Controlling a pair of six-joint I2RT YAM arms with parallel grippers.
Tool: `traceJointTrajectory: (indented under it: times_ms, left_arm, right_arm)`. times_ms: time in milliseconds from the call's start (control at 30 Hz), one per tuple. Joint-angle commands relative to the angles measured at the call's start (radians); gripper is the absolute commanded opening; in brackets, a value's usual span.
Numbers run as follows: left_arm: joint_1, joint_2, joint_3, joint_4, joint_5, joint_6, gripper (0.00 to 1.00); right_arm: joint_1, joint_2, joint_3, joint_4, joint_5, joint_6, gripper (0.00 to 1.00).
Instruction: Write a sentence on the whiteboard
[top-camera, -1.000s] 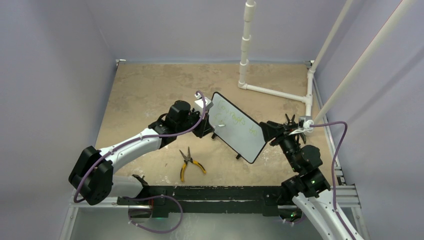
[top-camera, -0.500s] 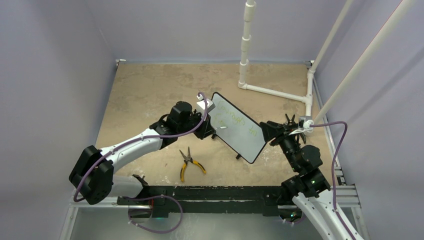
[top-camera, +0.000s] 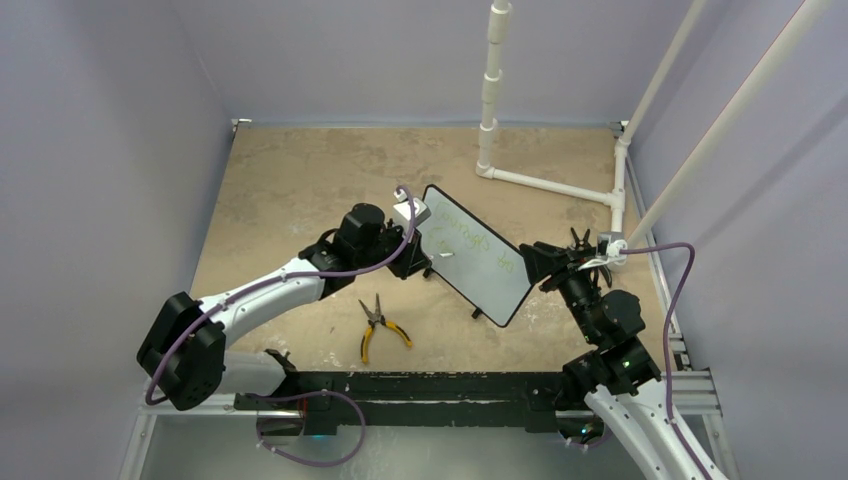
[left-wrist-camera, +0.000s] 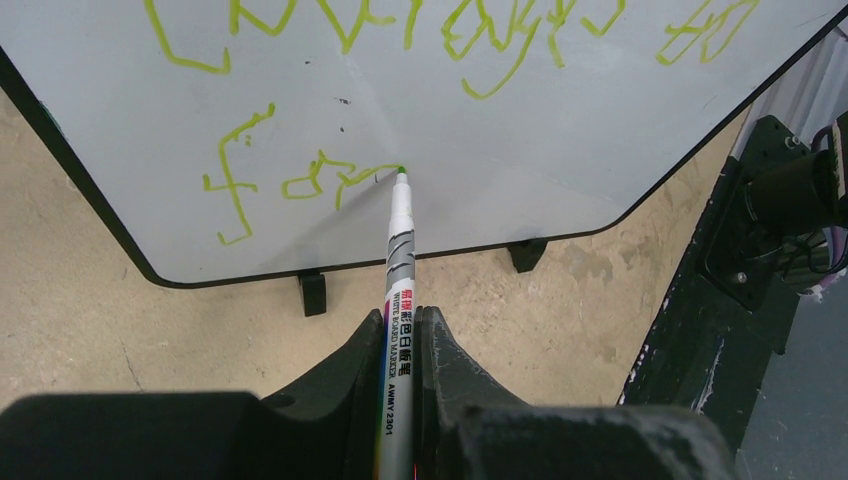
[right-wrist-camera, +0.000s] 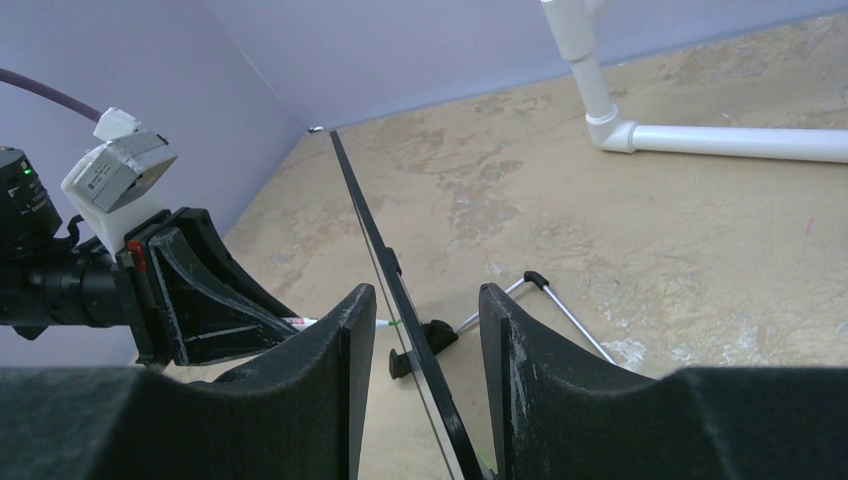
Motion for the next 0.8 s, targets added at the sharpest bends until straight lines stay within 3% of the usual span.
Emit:
traceJointTrajectory:
  times_ms: [0,333,767]
  left_arm:
    - [-0.002,-0.05,0.008,0.033,-0.021,-0.003,0.0]
    - [-0.009,-0.095,-0.01,0.017,-0.026,0.01,0.0]
    - [-0.023,-0.043,0.028,0.064,-0.046,-0.011,0.0]
  right_arm:
    - [0.004,-0.007,0.006,0.022,0.008,-0.012,0.45]
    - [0.004,-0.018,0.004,0.022,0.006,-0.013,0.46]
    - [0.005,-0.032,0.003,0.02,0.006,-0.013,0.46]
